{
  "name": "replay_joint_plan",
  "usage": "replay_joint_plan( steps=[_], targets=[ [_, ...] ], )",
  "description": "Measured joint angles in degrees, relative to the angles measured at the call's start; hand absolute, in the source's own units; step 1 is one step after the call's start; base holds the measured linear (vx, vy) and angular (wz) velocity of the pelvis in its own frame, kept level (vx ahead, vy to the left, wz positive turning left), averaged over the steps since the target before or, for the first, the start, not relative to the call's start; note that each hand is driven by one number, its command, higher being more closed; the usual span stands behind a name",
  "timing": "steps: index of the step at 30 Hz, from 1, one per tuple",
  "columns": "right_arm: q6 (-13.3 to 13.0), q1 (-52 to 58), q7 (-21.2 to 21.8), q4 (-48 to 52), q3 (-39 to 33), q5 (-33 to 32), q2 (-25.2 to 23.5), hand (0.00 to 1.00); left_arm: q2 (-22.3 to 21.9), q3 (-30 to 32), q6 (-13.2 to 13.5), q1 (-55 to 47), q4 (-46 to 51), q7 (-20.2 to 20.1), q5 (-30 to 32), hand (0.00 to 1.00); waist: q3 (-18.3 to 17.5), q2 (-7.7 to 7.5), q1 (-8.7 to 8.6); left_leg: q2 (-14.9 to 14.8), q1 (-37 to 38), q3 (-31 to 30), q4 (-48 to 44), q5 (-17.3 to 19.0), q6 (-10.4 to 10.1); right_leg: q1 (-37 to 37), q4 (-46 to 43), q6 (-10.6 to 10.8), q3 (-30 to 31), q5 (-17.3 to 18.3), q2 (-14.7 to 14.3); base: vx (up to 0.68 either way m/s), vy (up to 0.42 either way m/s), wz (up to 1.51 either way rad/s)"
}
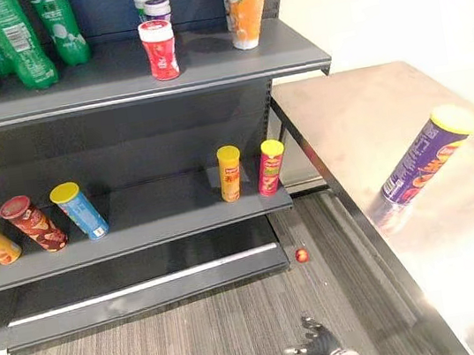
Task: Put the gum and the chips on the shelf.
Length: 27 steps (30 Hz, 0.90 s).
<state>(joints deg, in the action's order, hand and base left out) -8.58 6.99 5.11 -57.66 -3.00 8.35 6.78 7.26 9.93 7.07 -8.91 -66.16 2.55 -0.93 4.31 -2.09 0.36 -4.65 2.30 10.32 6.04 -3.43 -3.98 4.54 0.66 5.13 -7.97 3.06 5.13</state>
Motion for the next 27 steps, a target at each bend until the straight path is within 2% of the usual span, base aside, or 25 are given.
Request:
replay_joint_plan(
  steps=[4,10,18,24,26,27],
  targets=[
    [1.08,-0.71,-1.54,-9.22,-10.27,-4.52,-1.13,0.0,-0.55,1.33,0.04,0.26,-0.5,0.03,0.0,0.0,0.06,0.41,-0.01,0.32,0.52,-0.08,0.0,0.4,0.05,0.77,0.19,0.3,-0.22,0.38,0.34,0.03,0.007,0.0],
    [3.12,0.54,-3.61,-10.96,-19.03,-5.99,-2.93,0.0,-0.48,1.59,0.07,0.43,-1.71,0.01,1.5,0.0,0.2,0.47,-0.29,1.0,0.98,-0.15,0.0,0.97,0.15,1.34,0.17,0.66,-0.47,0.85,0.86,0.04,0.015,0.02],
    [3.37,-0.73,-4.55,-12.92,-24.96,-6.08,-3.87,0.0,-0.24,1.56,0.22,0.83,-2.21,-0.09,2.23,0.0,1.51,0.02,-0.26,1.68,2.48,0.46,0.01,1.66,0.66,2.44,0.14,1.05,-0.01,1.11,1.4,0.03,0.01,-0.03],
    [3.23,-1.14,-4.75,-12.4,-28.28,-8.49,-4.99,0.0,0.19,0.08,0.2,1.37,-2.2,-0.24,2.24,0.0,4.55,-0.51,-0.5,2.15,5.55,6.39,0.0,2.98,1.08,0.58,-4.21,2.15,5.36,1.99,2.31,0.01,0.052,-0.5],
    [3.25,-1.15,-4.77,-12.31,-30.27,-9.3,-5.42,0.0,0.31,-0.55,0.21,1.89,-2.25,-0.28,2.26,0.0,5.49,-0.07,-0.53,1.93,5.94,9.8,0.0,3.32,1.32,-1.34,-5.5,3.69,7.29,0.95,2.13,-0.06,0.069,-0.91],
    [3.31,-1.08,-4.8,-11.62,-31.05,-9.71,-5.63,0.0,0.26,-0.47,0.24,1.98,-2.22,-0.29,2.25,0.0,5.91,-0.07,-0.44,1.57,5.9,12.68,-0.01,3.72,1.75,-3.3,-6.39,3.72,6.69,-0.49,1.79,-0.12,0.07,-1.03]
  ],
)
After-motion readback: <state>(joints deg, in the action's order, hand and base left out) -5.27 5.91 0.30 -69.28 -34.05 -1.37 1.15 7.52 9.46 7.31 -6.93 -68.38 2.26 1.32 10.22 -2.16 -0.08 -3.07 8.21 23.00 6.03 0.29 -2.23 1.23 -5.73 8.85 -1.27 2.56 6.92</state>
